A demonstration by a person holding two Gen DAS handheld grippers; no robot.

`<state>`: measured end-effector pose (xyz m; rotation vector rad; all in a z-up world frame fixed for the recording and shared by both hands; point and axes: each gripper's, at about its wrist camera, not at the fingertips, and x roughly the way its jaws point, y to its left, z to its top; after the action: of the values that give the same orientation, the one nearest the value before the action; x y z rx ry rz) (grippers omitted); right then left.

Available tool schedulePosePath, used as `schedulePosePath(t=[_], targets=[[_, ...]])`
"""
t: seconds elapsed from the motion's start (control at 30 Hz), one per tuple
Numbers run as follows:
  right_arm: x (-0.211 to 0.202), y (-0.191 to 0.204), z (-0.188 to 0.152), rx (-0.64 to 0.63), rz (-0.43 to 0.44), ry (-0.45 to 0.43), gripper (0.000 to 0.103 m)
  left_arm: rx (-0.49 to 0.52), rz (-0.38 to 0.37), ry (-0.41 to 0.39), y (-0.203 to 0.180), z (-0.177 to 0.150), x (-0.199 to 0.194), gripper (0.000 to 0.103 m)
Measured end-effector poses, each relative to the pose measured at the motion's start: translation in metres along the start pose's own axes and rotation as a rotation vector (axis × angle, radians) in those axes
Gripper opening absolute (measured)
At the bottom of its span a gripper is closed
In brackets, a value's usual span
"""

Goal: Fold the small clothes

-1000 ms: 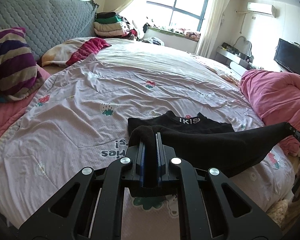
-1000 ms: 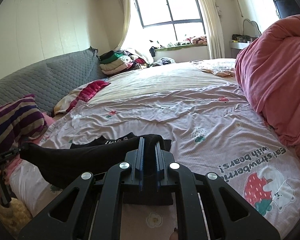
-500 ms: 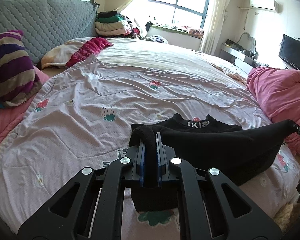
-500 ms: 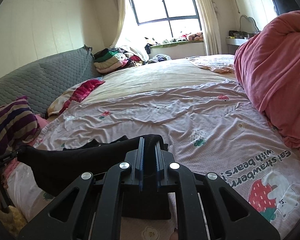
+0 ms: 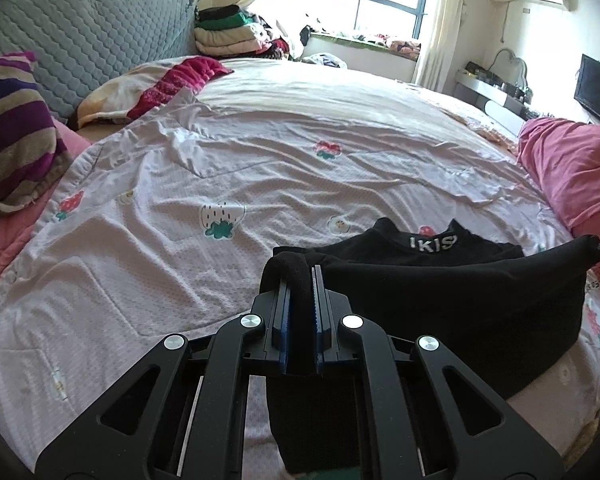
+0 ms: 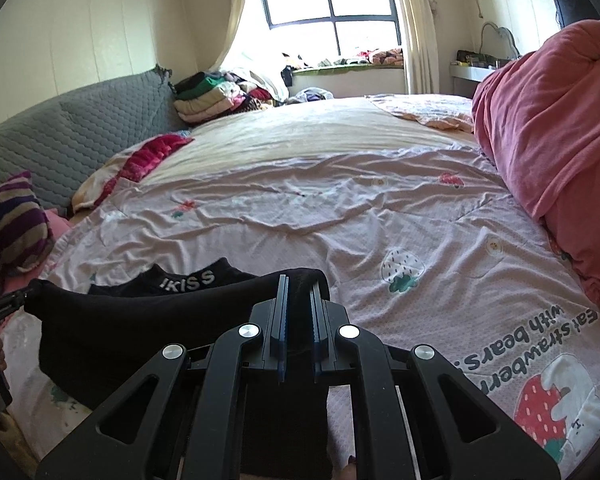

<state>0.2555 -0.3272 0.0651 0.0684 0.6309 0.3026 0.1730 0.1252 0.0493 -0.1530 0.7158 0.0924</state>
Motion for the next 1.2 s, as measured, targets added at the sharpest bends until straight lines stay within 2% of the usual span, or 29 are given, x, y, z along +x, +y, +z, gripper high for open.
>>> schedulePosePath(t=[0.37,0.43,0.5,0.53,0.57,0.6,0.73,0.77,0.8,0.87,0.97,1.1,1.2], targets=[[0.053,-0.007,-0.015,0.019,-0.032,0.082,0.009,-0.010,0.033,0.048,0.001,-0.008,0.043,0.006],[0.055,-0.006,-0.018,0.013,-0.048,0.087,0.013,-0.002,0.038,0.046,-0.002,-0.008,0.043,0.009],[0.055,-0.006,-0.020,0.002,-0.061,0.085,0.033,0.023,0.063,0.025,-0.006,-0.008,0.036,0.022],[0.054,-0.006,-0.021,-0.003,-0.065,0.082,0.038,0.035,0.081,0.011,-0.007,-0.008,0.032,0.034],[0.051,-0.006,-0.021,-0.009,-0.068,0.074,0.044,0.041,0.084,-0.004,-0.007,-0.007,0.025,0.037],[0.049,-0.006,-0.021,-0.014,-0.070,0.068,0.044,0.043,0.081,-0.016,-0.007,-0.005,0.021,0.037],[0.034,0.000,-0.024,-0.071,-0.082,0.033,0.044,0.067,0.057,-0.038,-0.015,-0.006,0.002,0.036],[0.031,0.003,-0.025,-0.087,-0.078,0.031,0.041,0.086,0.040,-0.034,-0.020,-0.009,-0.001,0.035],[0.029,0.008,-0.028,-0.109,-0.062,0.036,0.032,0.099,0.028,-0.029,-0.023,-0.011,-0.003,0.032],[0.028,0.016,-0.034,-0.143,-0.037,0.054,0.022,0.121,-0.015,0.004,-0.031,-0.021,-0.005,0.016],[0.034,0.029,-0.045,-0.208,-0.025,0.103,0.017,0.145,-0.073,0.090,-0.042,-0.038,0.002,0.012],[0.055,0.035,-0.055,-0.235,-0.049,0.177,0.017,0.194,-0.031,0.165,-0.048,-0.052,0.027,0.012],[0.071,0.032,-0.058,-0.220,-0.061,0.216,0.017,0.186,0.000,0.167,-0.044,-0.049,0.040,0.013]])
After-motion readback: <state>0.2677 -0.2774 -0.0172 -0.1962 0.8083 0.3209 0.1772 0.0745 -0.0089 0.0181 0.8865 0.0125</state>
